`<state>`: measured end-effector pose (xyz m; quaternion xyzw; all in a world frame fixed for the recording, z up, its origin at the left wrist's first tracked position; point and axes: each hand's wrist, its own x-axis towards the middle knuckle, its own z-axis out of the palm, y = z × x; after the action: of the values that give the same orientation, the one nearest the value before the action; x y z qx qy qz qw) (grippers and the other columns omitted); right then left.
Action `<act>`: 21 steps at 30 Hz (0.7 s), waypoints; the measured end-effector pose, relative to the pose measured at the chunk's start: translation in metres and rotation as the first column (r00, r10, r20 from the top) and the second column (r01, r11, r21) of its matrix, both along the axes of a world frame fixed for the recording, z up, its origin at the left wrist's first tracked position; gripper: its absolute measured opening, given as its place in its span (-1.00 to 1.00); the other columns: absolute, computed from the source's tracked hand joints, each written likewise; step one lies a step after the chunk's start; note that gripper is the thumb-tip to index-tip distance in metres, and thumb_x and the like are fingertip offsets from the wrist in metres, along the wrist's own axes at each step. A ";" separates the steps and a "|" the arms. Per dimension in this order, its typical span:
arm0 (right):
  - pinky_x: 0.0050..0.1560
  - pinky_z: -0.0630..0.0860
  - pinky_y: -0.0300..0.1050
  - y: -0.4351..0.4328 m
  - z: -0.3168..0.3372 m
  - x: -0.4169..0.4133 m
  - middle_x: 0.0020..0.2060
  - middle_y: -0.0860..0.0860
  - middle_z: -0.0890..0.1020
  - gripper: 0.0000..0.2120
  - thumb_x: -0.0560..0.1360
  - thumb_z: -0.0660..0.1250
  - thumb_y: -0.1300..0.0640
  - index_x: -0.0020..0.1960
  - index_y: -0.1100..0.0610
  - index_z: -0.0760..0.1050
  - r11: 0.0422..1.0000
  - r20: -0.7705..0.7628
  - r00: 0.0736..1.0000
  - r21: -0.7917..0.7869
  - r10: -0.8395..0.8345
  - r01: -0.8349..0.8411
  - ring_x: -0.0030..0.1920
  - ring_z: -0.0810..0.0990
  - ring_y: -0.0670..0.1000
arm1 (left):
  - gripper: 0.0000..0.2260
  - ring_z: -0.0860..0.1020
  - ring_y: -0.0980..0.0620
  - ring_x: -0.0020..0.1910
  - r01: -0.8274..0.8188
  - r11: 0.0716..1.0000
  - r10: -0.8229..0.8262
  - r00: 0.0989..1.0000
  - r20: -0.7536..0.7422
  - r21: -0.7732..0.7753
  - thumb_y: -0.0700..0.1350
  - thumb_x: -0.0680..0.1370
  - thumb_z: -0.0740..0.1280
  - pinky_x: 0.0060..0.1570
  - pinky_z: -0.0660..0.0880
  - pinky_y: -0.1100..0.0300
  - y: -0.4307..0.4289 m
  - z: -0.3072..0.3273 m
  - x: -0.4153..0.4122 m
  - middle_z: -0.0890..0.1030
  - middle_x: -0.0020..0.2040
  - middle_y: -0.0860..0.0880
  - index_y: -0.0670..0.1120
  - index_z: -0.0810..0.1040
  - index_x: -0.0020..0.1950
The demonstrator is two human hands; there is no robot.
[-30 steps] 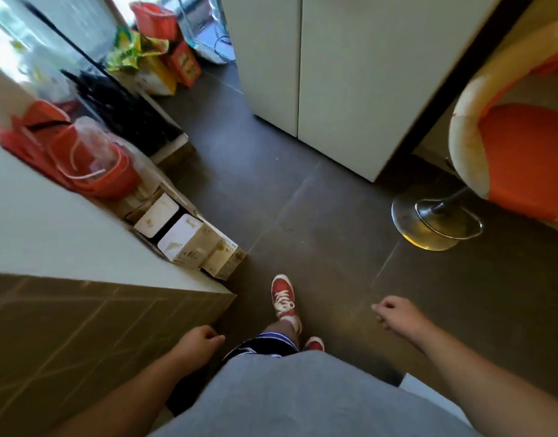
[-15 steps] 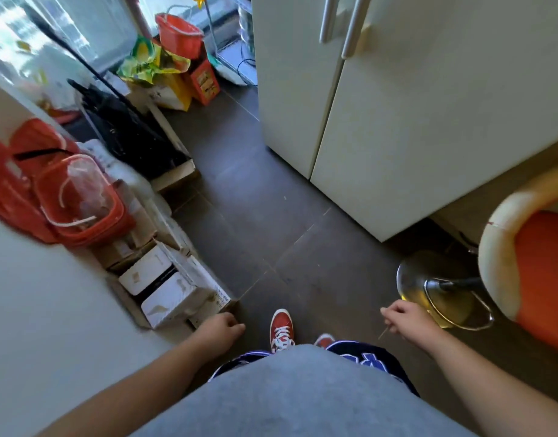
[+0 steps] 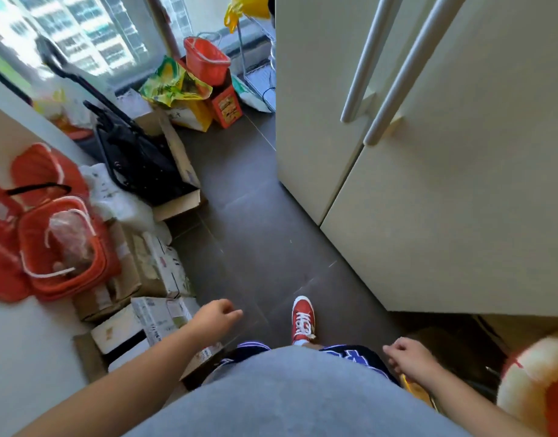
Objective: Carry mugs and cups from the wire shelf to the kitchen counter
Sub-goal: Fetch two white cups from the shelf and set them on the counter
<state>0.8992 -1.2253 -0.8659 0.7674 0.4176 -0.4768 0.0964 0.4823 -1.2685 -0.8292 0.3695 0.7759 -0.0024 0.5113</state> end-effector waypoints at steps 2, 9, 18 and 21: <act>-0.37 0.42 -0.17 0.047 -0.001 -0.017 -0.49 0.02 0.64 -0.75 0.47 0.40 0.06 -0.31 0.18 0.53 0.997 -0.034 0.996 -0.002 0.077 -0.077 -0.49 0.52 0.00 | -0.81 0.63 0.01 -0.12 -0.076 0.997 0.076 0.997 -0.016 -0.022 0.06 0.58 0.28 -0.07 0.61 0.06 0.005 0.003 -0.013 0.65 -0.09 -0.04 -0.04 0.57 0.03; -0.46 0.35 -0.22 0.204 -0.001 -0.135 -0.51 0.03 0.58 -0.76 0.48 0.41 0.14 -0.33 0.16 0.49 0.936 -0.123 0.929 0.081 0.350 -0.342 -0.53 0.46 -0.02 | -0.86 0.62 -0.01 -0.15 -0.379 0.920 0.374 0.925 -0.060 -0.099 0.01 0.58 0.28 -0.09 0.60 0.06 -0.017 0.009 -0.068 0.65 -0.11 -0.05 -0.04 0.56 -0.04; -0.40 0.36 -0.21 0.324 0.008 -0.315 -0.44 0.01 0.63 -0.79 0.47 0.39 0.07 -0.28 0.16 0.53 0.837 -0.168 0.822 0.172 0.544 -0.519 -0.46 0.51 0.00 | -0.81 0.57 0.04 -0.30 -0.512 0.845 0.509 0.859 -0.064 -0.152 -0.02 0.59 0.29 -0.28 0.47 0.19 0.012 -0.015 -0.177 0.65 -0.24 -0.05 -0.07 0.57 -0.15; -0.43 0.35 -0.23 0.350 0.013 -0.343 -0.43 0.04 0.62 -0.79 0.49 0.39 0.11 -0.27 0.18 0.53 0.862 -0.164 0.848 0.149 0.504 -0.484 -0.48 0.49 0.00 | -0.82 0.58 0.05 -0.31 -0.504 0.852 0.500 0.863 -0.070 -0.143 0.01 0.57 0.31 -0.32 0.48 0.20 0.048 -0.014 -0.224 0.65 -0.25 -0.03 -0.06 0.58 -0.14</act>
<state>0.5563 -0.8755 -0.8529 0.5869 0.6322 -0.4877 0.1345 0.2587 -1.2206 -0.8436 0.1129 0.8505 0.0647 0.5097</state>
